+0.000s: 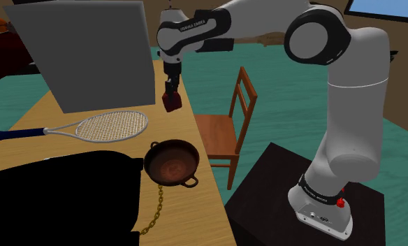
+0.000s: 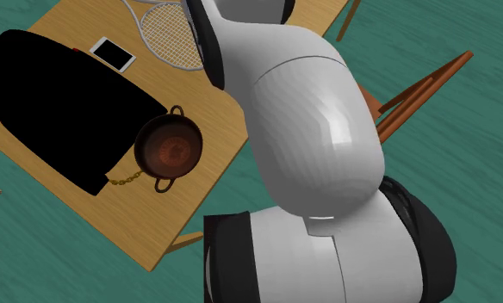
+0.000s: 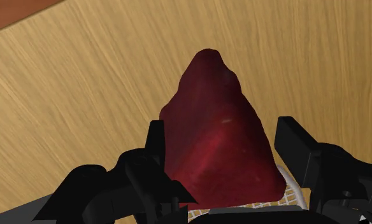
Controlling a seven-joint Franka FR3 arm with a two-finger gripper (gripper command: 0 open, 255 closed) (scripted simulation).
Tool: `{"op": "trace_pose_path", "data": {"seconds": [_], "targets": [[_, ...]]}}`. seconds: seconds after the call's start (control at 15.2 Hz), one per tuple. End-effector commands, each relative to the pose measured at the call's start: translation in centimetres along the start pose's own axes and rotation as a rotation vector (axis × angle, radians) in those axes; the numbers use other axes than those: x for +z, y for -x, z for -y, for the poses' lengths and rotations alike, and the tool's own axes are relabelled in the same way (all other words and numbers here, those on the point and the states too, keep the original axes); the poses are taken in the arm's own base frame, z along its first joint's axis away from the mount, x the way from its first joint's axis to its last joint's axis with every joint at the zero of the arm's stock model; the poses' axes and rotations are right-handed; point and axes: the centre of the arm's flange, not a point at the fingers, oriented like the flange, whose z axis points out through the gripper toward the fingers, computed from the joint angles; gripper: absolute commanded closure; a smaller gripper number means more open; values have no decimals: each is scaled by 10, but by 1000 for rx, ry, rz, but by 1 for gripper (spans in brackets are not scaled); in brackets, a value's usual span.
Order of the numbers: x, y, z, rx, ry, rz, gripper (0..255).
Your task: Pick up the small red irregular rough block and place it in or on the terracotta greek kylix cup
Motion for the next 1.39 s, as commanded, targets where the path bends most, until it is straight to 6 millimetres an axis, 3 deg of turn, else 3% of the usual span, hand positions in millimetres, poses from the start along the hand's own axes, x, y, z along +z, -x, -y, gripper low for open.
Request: {"op": "trace_pose_path", "data": {"seconds": [0.0,0.79,1.32], "targets": [[-11,-1,1,0,0,0,255],[-69,-4,4,0,0,0,255],[-70,27,105,0,0,0,255]]}}
